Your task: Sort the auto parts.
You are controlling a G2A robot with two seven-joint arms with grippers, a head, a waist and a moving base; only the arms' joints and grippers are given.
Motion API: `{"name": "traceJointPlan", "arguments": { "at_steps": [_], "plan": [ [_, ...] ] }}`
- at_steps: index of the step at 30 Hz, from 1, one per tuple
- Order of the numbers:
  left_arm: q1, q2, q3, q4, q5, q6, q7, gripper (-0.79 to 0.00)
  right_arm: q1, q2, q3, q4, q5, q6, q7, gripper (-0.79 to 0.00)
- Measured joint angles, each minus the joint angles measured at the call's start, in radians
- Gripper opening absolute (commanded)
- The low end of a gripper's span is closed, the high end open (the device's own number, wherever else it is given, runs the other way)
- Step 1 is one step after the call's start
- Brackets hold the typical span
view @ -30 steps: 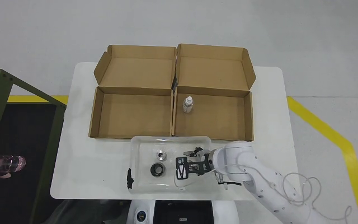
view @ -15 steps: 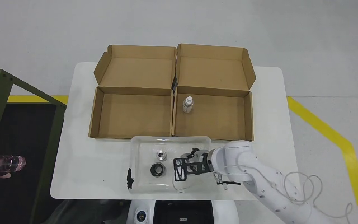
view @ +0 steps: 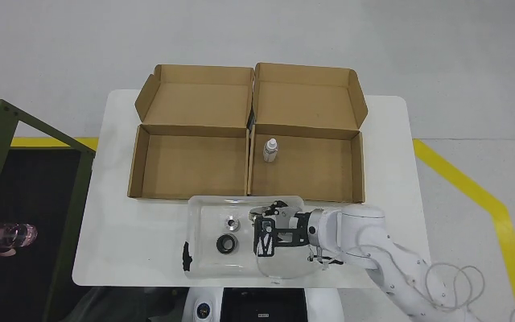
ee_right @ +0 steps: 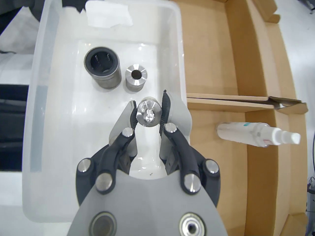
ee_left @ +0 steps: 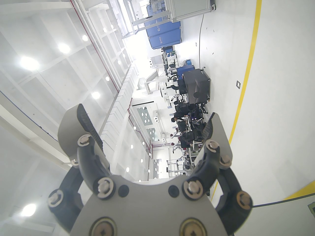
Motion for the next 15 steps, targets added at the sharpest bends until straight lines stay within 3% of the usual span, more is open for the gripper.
{"name": "traceJointPlan", "arguments": {
  "at_steps": [6,15],
  "plan": [
    [0.0,0.0,0.0,0.0,0.0,0.0,0.0,0.0,-0.066,0.011,0.082,-0.025,-0.092,0.111,-0.218,-0.785],
    [0.0,0.0,0.0,0.0,0.0,0.0,0.0,0.0,-0.133,0.017,0.171,-0.03,-0.136,0.245,-0.418,-0.785]
  ]
}}
